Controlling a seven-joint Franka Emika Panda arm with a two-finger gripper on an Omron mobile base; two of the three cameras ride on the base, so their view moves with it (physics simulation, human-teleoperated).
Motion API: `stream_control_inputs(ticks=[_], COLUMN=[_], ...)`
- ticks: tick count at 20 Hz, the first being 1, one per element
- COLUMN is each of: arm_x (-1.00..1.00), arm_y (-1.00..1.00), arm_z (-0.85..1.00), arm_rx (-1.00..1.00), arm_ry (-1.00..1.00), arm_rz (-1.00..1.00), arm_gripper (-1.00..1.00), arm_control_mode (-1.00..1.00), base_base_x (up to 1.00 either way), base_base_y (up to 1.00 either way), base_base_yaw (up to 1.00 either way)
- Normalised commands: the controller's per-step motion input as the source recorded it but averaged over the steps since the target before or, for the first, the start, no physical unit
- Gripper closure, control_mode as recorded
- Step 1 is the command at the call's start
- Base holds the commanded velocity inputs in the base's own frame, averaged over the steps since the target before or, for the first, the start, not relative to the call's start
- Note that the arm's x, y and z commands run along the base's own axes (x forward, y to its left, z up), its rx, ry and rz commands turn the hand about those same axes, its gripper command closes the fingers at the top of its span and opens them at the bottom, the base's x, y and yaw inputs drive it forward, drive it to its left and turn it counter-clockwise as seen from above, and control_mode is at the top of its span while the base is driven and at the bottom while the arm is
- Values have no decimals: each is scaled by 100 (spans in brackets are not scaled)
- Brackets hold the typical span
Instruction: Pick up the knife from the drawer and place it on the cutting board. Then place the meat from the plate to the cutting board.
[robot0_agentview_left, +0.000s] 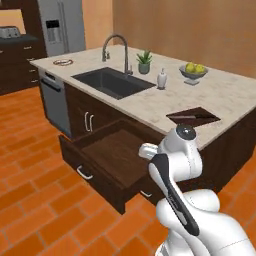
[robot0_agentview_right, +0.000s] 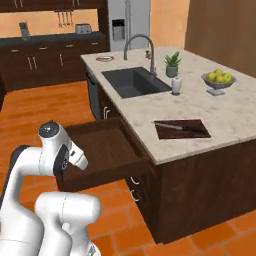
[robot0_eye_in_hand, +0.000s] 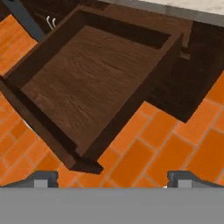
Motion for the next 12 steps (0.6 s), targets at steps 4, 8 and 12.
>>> stream_control_inputs(ticks=[4,8,12], arm_x=[0,0,0], arm_y=[0,0,0], arm_z=[0,0,0], arm_rx=[0,0,0], arm_ry=[0,0,0], arm_rz=[0,0,0], arm_gripper=[-100,-100,-100], arm_control_mode=[100,100,100], base_base_x=[-43,-14,31], base_base_y=[100,100,100], base_base_yaw=[71,52,38])
